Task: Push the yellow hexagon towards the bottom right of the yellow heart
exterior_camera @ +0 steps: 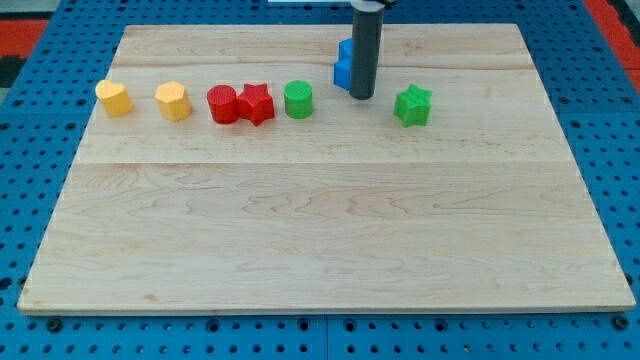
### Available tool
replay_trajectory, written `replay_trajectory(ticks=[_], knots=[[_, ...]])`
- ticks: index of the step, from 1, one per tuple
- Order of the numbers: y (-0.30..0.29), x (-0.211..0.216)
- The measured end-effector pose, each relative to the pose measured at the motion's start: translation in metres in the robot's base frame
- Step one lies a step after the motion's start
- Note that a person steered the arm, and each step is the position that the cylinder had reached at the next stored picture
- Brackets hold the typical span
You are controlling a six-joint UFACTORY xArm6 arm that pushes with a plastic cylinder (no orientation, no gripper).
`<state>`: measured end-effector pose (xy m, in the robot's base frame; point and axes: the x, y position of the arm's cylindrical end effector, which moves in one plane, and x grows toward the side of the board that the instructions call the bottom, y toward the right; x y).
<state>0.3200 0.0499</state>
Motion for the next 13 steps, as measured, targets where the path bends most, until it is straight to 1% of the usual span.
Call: replay_trajectory(ticks=[1,2,3,4,5,7,8,9,10,11,12,13], knots=[[-0.006,0.008],[-0.04,-0.031],[-0.086,-0.037],[-0.123,-0.028],[-0.124,0.004],[-0.077,0.031],[-0.013,0.031],[0.028,0.031],[-0.043,0.005],[-0.105,-0.009],[-0.164,-0.009],[-0.208,-0.009]])
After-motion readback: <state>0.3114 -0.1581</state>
